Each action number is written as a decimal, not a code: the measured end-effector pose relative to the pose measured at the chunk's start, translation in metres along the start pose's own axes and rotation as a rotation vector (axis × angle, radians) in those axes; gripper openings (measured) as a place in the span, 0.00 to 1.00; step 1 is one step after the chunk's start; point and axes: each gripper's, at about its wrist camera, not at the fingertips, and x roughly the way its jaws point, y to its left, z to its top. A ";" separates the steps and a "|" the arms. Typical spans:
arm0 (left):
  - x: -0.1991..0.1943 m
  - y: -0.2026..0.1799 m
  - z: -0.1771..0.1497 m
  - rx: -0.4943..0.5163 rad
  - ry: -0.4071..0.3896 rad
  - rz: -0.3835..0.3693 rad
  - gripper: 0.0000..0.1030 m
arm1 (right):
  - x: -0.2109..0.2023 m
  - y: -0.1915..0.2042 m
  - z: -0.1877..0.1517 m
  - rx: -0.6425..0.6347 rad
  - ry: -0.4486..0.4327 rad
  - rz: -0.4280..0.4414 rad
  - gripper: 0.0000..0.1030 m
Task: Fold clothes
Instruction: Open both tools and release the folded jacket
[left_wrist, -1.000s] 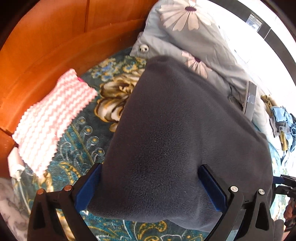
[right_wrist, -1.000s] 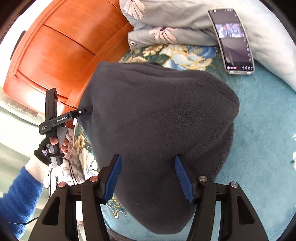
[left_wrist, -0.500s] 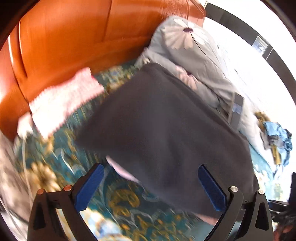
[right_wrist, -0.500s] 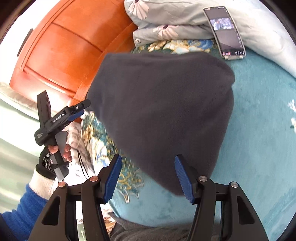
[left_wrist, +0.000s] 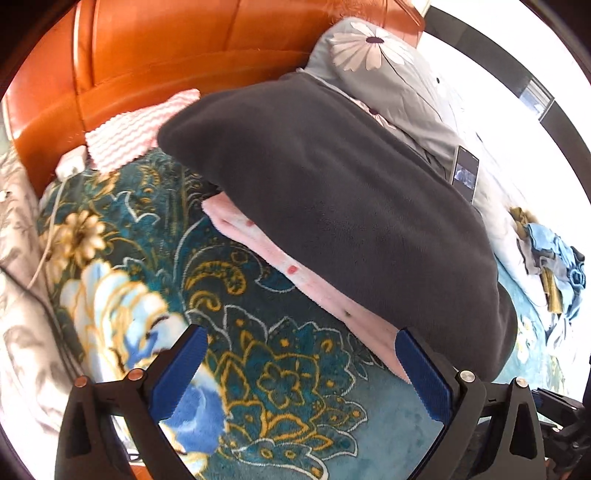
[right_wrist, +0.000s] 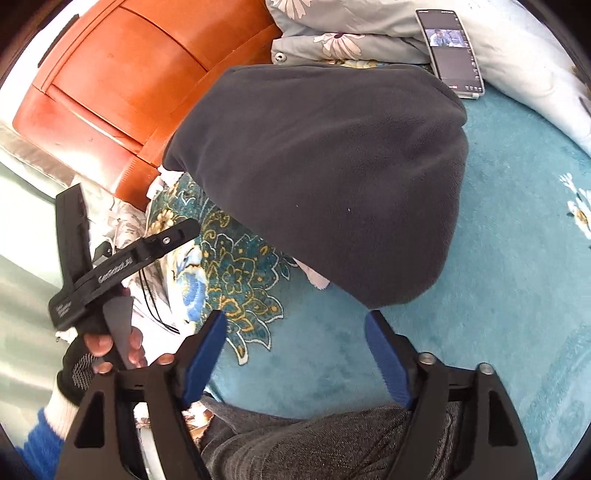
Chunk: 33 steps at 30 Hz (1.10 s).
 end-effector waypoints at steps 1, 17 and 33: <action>-0.003 -0.001 -0.002 -0.001 -0.006 0.007 1.00 | 0.000 0.001 -0.001 0.000 -0.003 -0.010 0.83; -0.032 -0.012 -0.032 0.045 -0.102 0.098 1.00 | 0.006 0.006 -0.017 -0.033 0.005 -0.175 0.91; -0.043 -0.018 -0.046 0.044 -0.133 0.175 1.00 | 0.003 0.016 -0.021 -0.075 -0.024 -0.297 1.00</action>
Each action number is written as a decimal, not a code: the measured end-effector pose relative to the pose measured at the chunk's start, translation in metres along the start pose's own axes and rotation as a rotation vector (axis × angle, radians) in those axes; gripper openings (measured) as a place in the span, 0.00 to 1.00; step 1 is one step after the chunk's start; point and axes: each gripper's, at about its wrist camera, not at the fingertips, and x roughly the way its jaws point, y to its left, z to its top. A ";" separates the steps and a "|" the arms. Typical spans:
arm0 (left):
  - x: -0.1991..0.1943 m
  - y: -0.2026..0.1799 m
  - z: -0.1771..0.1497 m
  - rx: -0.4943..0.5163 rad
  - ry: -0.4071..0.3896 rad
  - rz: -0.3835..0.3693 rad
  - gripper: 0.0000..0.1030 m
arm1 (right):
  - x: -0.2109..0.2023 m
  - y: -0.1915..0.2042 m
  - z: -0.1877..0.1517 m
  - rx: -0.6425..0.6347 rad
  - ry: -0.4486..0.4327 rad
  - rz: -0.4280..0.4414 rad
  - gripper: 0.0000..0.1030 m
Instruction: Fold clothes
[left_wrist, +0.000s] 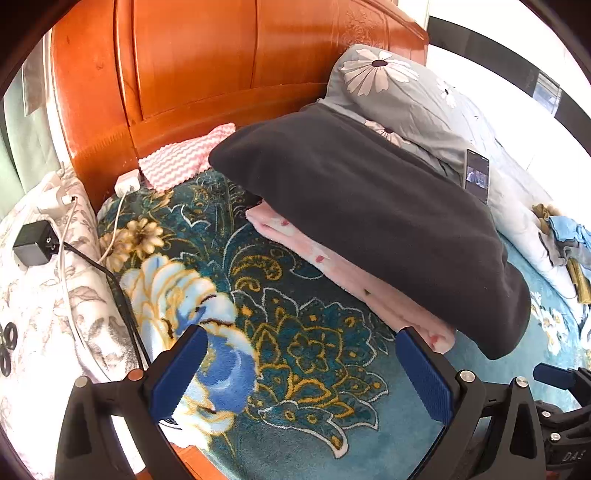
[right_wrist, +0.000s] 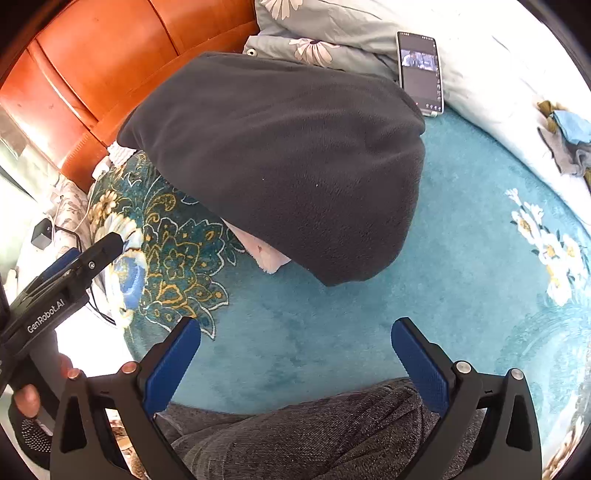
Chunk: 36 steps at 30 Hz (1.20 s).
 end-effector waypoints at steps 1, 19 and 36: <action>-0.001 -0.001 0.000 0.001 -0.006 0.001 1.00 | 0.000 0.001 0.000 -0.005 -0.001 -0.004 1.00; -0.014 -0.018 -0.003 0.060 -0.084 0.078 1.00 | 0.000 0.005 0.000 -0.027 -0.009 -0.022 1.00; 0.006 -0.020 -0.021 0.074 0.000 0.086 1.00 | 0.003 0.003 0.000 -0.025 0.002 -0.036 1.00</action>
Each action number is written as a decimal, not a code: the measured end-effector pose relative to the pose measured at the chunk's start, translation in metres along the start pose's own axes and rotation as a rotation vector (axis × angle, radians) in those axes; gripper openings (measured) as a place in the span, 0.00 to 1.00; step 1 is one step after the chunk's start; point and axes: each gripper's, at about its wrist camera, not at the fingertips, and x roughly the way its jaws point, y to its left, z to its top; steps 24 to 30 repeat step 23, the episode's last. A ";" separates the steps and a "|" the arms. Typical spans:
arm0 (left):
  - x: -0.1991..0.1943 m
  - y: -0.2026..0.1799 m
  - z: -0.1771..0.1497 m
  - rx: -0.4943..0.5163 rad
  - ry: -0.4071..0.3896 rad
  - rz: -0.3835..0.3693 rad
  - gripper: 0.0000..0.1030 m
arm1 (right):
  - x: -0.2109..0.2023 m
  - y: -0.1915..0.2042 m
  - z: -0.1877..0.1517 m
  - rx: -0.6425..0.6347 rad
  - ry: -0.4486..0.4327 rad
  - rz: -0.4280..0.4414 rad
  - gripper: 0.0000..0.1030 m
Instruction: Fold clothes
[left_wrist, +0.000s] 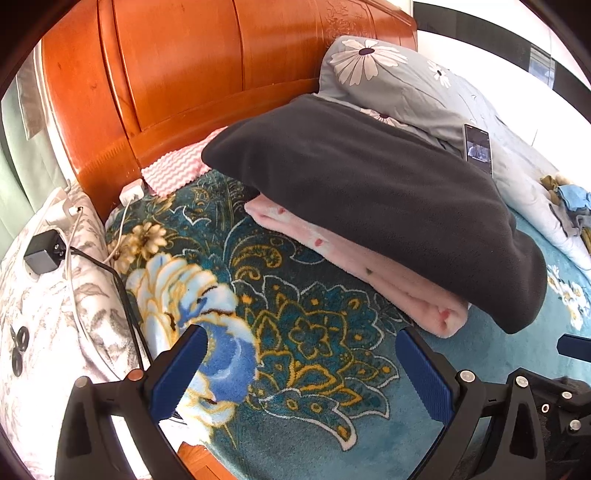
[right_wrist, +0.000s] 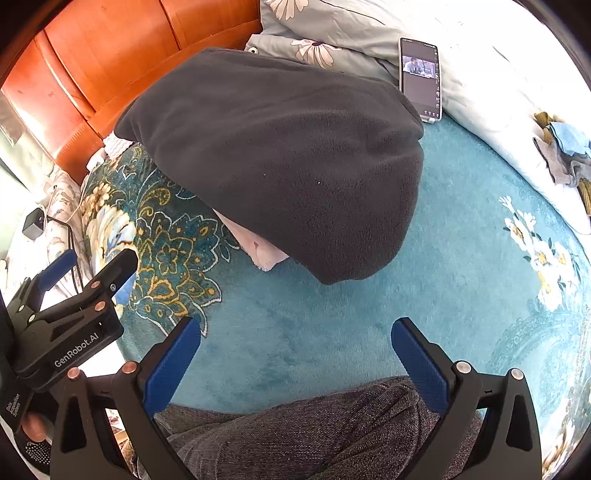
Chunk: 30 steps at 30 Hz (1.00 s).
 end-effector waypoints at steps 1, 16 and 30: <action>0.001 0.000 -0.001 -0.003 0.003 0.000 1.00 | 0.000 0.000 0.000 -0.001 0.001 0.000 1.00; 0.004 -0.004 -0.005 0.023 0.013 -0.004 1.00 | 0.003 0.002 -0.001 -0.009 0.017 0.001 1.00; 0.008 -0.003 -0.005 0.018 0.033 -0.016 1.00 | 0.004 0.004 -0.002 -0.022 0.023 -0.001 1.00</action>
